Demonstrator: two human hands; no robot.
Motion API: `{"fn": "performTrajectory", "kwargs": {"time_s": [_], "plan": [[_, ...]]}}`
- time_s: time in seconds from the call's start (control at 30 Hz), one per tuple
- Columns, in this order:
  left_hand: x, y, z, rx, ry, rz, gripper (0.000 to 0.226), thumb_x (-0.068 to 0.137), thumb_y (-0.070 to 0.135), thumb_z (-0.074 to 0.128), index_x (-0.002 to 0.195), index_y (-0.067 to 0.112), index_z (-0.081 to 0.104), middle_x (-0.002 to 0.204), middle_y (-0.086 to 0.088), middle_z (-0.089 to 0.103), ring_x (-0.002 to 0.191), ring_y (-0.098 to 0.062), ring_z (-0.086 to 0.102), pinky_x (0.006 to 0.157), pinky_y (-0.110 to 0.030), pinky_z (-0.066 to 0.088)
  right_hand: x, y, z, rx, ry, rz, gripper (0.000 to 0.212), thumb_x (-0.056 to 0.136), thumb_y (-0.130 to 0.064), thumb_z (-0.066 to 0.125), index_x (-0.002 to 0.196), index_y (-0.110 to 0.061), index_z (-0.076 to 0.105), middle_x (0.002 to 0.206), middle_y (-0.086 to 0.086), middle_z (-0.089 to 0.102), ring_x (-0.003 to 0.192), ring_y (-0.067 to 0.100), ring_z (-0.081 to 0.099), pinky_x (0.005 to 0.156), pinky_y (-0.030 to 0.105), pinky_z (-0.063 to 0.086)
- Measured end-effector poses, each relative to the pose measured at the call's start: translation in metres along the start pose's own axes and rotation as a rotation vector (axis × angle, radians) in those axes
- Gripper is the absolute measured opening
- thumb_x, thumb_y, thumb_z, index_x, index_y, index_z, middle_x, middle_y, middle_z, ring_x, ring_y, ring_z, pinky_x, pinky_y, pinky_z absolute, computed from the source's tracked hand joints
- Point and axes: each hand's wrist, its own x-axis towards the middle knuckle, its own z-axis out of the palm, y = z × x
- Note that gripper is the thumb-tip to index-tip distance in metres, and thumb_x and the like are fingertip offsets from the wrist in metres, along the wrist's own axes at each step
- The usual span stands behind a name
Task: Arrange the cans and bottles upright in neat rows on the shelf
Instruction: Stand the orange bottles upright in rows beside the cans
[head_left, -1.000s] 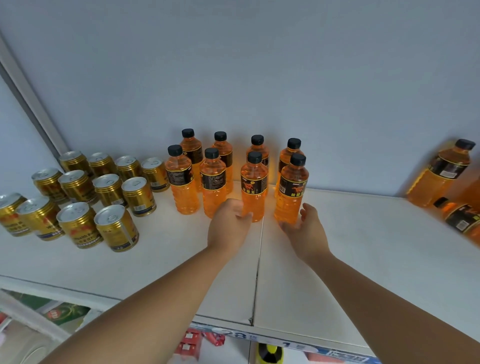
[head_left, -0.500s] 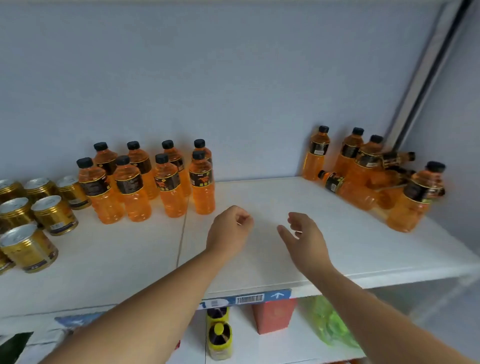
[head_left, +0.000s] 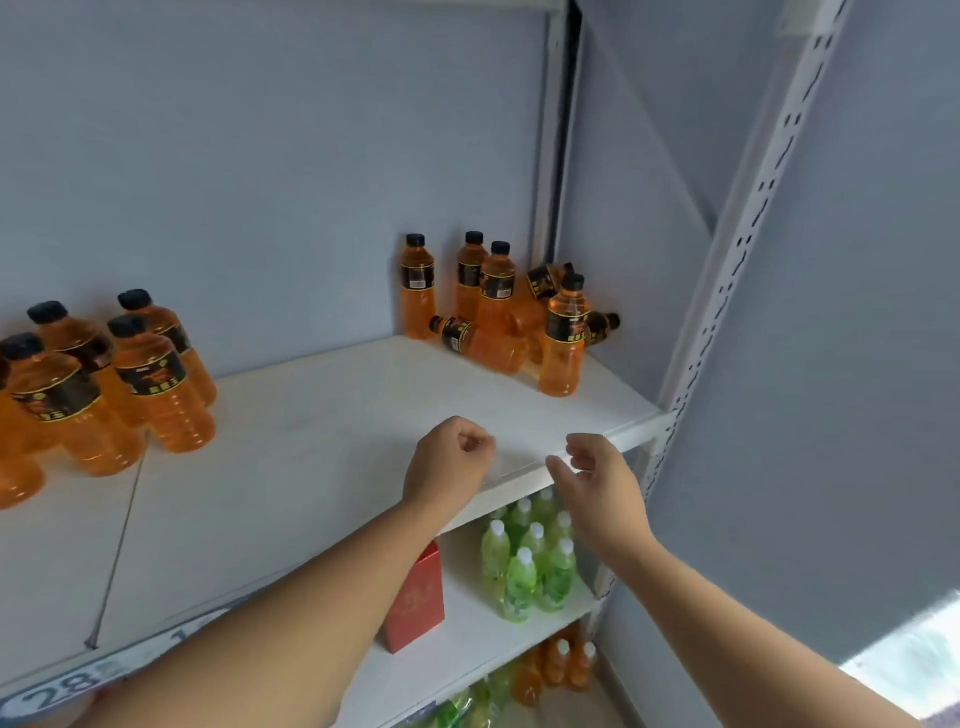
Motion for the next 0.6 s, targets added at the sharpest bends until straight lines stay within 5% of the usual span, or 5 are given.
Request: {"fn": "performTrajectory", "kwargs": {"time_s": [0.23, 0.43, 0.6], "plan": [[0.061, 0.014, 0.002, 0.018, -0.023, -0.015, 0.008, 0.092, 0.039, 0.066, 0.093, 0.032, 0.063, 0.094, 0.011, 0.069, 0.088, -0.013, 0.066, 0.080, -0.034, 0.057, 0.044, 0.003, -0.002, 0.012, 0.056, 0.016, 0.042, 0.092, -0.043, 0.066, 0.128, -0.025, 0.054, 0.118, -0.012, 0.058, 0.105, 0.002, 0.055, 0.084, 0.024, 0.045], [0.135, 0.007, -0.001, -0.046, -0.008, -0.144, 0.042, 0.090, 0.045, 0.066, 0.122, 0.017, 0.062, 0.117, -0.006, 0.070, 0.102, -0.028, 0.070, 0.093, -0.048, 0.057, 0.103, -0.006, 0.008, -0.028, 0.075, 0.035, 0.041, 0.090, -0.046, 0.069, 0.120, -0.036, 0.042, 0.119, -0.013, 0.052, 0.109, 0.008, 0.053, 0.076, 0.021, 0.043], [0.191, -0.001, -0.004, -0.149, -0.007, -0.269, 0.053, 0.090, 0.052, 0.068, 0.129, 0.018, 0.055, 0.113, -0.005, 0.068, 0.095, -0.026, 0.072, 0.085, -0.047, 0.062, 0.148, -0.005, 0.026, 0.015, 0.110, 0.114, 0.070, 0.082, -0.049, 0.078, 0.137, -0.029, 0.039, 0.128, -0.009, 0.050, 0.107, 0.009, 0.051, 0.082, 0.027, 0.045]]}}
